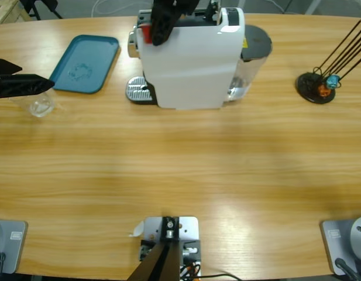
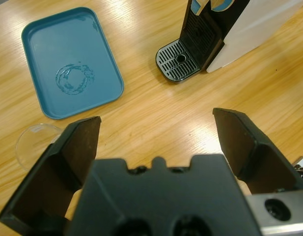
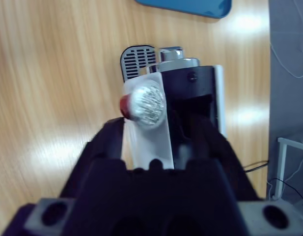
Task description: Pour coffee
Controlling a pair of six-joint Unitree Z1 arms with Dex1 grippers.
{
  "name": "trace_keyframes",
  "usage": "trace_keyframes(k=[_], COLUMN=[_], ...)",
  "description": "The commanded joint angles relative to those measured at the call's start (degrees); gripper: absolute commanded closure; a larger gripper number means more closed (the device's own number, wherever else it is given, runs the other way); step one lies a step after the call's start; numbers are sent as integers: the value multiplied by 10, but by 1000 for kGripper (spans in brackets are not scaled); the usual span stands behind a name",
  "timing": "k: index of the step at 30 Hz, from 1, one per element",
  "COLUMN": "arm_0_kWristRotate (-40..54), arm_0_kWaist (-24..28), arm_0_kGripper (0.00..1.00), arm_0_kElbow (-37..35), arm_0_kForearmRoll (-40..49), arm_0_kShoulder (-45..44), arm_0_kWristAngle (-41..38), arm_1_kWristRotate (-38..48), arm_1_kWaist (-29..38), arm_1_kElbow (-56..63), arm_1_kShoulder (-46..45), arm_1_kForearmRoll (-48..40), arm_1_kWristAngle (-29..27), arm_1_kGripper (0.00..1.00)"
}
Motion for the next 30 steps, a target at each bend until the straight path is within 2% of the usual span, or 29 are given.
trace_keyframes(k=[1,4,7,14,15,16,18,19,20,21,25,28,30], arm_0_kWristRotate=[5,5,5,5,5,5,5,5,5,4,1,-13,-20], arm_0_kWaist=[-7,-7,-8,-8,-8,-8,-8,-8,-8,-8,5,60,96], arm_0_kGripper=[13,13,13,13,13,13,13,13,13,13,34,55,55], arm_0_kElbow=[23,23,23,23,23,23,23,23,24,23,23,21,18], arm_0_kForearmRoll=[-4,-3,-3,-3,-3,-3,-3,-3,-3,-3,4,14,20], arm_0_kShoulder=[5,5,4,2,1,1,-1,-2,-2,-2,-3,-20,-32], arm_0_kWristAngle=[-8,-8,-10,-11,-11,-11,-11,-11,-12,-11,4,19,18], arm_1_kWristRotate=[-5,-4,16,78,85,91,110,126,149,181,374,492,536], arm_1_kWaist=[-12,-12,2,107,118,127,144,152,158,160,163,163,168], arm_1_kElbow=[-14,-17,-23,-17,-16,-16,-14,-14,-14,-13,17,45,59], arm_1_kShoulder=[39,35,19,-12,-15,-17,-18,-16,-13,-12,-20,-16,-6], arm_1_kForearmRoll=[13,18,39,73,75,75,75,75,73,66,-3,-55,-75], arm_1_kWristAngle=[13,7,4,-19,-20,-20,-19,-20,-21,-26,-105,-122,-120], arm_1_kGripper=[266,276,400,407,432,501,539,611,671,670,667,662,662])
